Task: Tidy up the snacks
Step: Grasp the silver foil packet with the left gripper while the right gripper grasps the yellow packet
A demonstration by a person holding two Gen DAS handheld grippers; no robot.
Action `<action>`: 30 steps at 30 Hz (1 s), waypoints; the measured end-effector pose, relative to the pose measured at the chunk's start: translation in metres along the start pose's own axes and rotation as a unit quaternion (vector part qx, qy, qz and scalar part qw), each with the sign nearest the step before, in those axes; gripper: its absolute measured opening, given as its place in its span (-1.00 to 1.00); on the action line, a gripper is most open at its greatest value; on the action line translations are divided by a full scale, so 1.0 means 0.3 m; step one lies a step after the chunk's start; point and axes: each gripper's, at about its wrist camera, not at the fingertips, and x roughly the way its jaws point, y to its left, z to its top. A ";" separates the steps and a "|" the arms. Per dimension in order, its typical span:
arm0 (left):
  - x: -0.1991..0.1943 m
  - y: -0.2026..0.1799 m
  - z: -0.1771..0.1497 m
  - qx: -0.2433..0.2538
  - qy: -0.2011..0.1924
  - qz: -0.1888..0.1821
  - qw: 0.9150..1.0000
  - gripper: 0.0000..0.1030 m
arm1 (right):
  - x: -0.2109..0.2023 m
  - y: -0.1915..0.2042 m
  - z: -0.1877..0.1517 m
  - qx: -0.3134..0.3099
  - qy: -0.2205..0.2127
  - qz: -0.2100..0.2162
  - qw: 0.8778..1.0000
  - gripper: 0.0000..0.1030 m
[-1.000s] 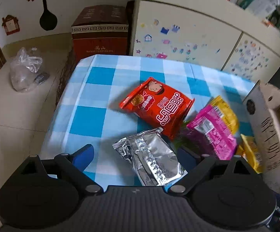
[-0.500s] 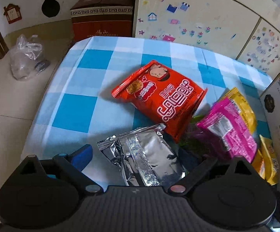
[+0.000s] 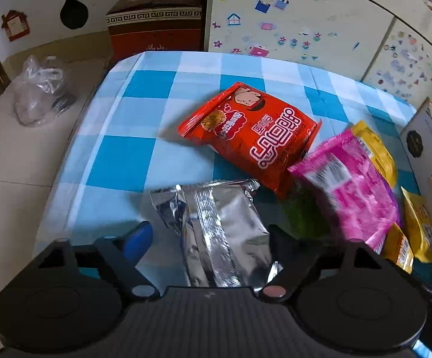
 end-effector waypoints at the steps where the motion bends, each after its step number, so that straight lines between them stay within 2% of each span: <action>1: -0.005 0.006 -0.005 0.002 0.000 -0.003 1.000 0.58 | -0.002 0.005 -0.004 -0.009 0.004 0.003 1.000 0.12; 4: -0.007 0.005 -0.013 0.009 -0.002 -0.005 1.000 0.57 | -0.004 0.015 -0.014 -0.029 0.010 0.006 1.000 0.11; 8: 0.011 -0.030 -0.021 0.030 -0.001 0.007 1.000 0.85 | -0.001 0.010 -0.016 -0.022 0.010 0.006 1.000 0.12; 10: 0.015 -0.044 -0.028 0.040 -0.012 0.012 0.999 0.88 | 0.006 0.012 -0.018 -0.028 0.015 0.005 0.999 0.14; 13: 0.014 -0.042 -0.028 0.040 -0.017 0.003 0.999 0.81 | 0.017 0.015 -0.026 -0.032 0.024 0.002 0.999 0.13; 17: -0.014 -0.058 -0.042 0.063 -0.029 -0.019 0.997 0.29 | 0.017 0.021 -0.027 -0.039 0.025 -0.003 0.999 0.03; 21: -0.032 -0.058 -0.063 0.058 -0.031 -0.020 0.998 0.26 | 0.001 0.018 -0.030 -0.037 0.027 0.004 0.999 -0.03; 25: -0.059 -0.042 -0.090 0.044 -0.022 -0.036 0.998 0.26 | -0.039 0.024 -0.030 -0.045 0.018 0.007 0.999 -0.04; 30: -0.112 -0.026 -0.124 0.038 -0.037 -0.030 0.998 0.26 | -0.096 0.029 -0.033 -0.051 0.005 0.011 0.999 -0.04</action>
